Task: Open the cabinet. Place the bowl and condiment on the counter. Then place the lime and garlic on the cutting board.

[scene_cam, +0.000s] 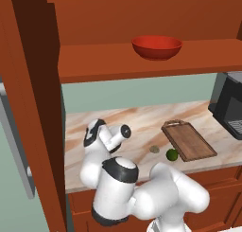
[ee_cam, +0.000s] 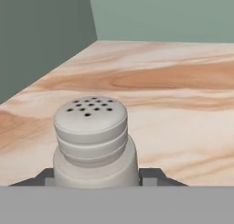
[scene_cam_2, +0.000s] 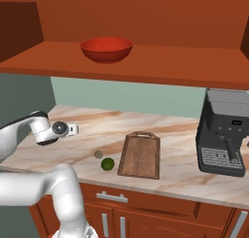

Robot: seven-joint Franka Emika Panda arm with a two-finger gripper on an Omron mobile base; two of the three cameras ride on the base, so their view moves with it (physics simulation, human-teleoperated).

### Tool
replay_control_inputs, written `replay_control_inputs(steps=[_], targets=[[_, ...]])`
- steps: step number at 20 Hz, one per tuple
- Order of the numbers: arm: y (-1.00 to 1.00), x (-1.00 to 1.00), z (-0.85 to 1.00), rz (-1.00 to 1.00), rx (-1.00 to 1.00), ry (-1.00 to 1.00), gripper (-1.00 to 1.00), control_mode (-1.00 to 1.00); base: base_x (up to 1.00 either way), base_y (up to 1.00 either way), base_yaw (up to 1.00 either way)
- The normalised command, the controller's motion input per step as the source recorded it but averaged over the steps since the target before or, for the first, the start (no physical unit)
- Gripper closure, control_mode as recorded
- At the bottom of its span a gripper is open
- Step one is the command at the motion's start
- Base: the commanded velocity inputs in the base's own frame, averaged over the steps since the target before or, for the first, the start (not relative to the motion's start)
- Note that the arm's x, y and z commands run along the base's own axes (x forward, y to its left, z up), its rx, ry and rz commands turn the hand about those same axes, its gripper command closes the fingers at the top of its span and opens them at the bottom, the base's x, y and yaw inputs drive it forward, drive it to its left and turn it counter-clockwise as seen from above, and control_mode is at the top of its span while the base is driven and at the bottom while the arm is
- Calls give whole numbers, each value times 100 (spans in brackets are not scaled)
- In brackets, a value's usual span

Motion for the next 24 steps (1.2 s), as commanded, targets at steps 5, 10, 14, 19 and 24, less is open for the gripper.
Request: replay_control_inputs(steps=[5, 10, 14, 19, 24], targets=[[4, 17, -9, 0, 1, 0, -100, -100, 0, 0, 0], [0, 0, 0, 0, 9, 0, -100, -100, 0, 0, 0], [0, 1, -1, 0, 6, 0, -100, -100, 0, 0, 0], [0, 0, 0, 0, 3, 0, -100, -100, 0, 0, 0], [0, 0, 0, 0, 1, 0, -100, -100, 0, 0, 0]])
